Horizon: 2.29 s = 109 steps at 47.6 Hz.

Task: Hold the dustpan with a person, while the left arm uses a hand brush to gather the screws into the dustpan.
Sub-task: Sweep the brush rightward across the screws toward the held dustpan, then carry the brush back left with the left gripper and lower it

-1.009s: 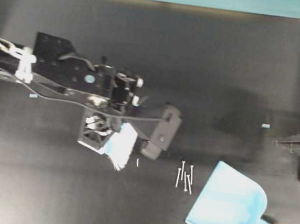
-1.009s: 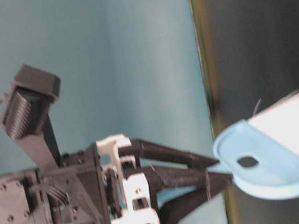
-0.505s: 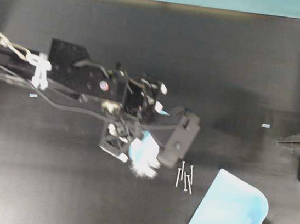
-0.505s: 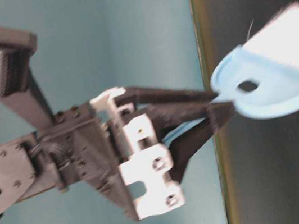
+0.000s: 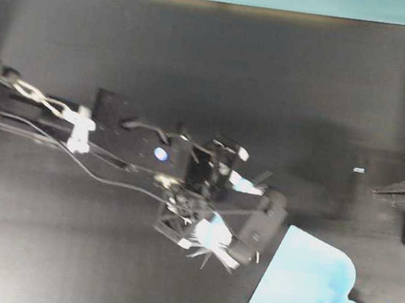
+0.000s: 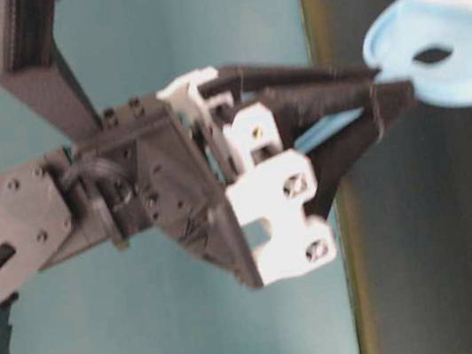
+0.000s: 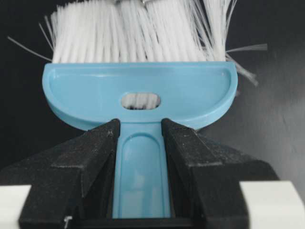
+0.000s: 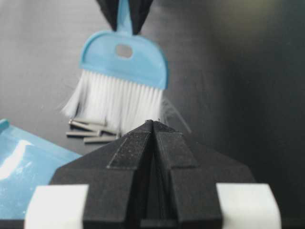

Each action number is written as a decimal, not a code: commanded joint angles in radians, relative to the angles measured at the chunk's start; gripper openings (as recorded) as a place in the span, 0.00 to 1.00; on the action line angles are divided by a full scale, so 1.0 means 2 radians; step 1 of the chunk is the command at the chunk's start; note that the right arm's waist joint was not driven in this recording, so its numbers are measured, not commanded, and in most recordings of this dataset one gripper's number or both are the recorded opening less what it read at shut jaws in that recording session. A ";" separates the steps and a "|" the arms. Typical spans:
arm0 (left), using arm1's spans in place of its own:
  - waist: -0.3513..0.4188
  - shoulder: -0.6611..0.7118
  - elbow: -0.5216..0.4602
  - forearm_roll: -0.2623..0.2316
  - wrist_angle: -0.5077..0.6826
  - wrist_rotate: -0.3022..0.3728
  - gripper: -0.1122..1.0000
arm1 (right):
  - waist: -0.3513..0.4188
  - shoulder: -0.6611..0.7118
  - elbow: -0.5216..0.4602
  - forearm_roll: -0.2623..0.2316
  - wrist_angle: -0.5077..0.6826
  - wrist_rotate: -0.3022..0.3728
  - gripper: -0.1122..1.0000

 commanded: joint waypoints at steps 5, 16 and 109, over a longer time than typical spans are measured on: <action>-0.008 0.018 -0.043 -0.001 -0.012 0.001 0.37 | -0.001 0.002 -0.003 -0.001 -0.002 -0.002 0.10; -0.023 0.051 -0.100 -0.001 -0.046 0.001 0.37 | 0.000 0.002 -0.002 -0.001 -0.002 -0.002 0.10; 0.015 -0.253 0.321 -0.001 -0.311 -0.118 0.37 | 0.000 -0.002 -0.002 -0.001 -0.002 -0.002 0.10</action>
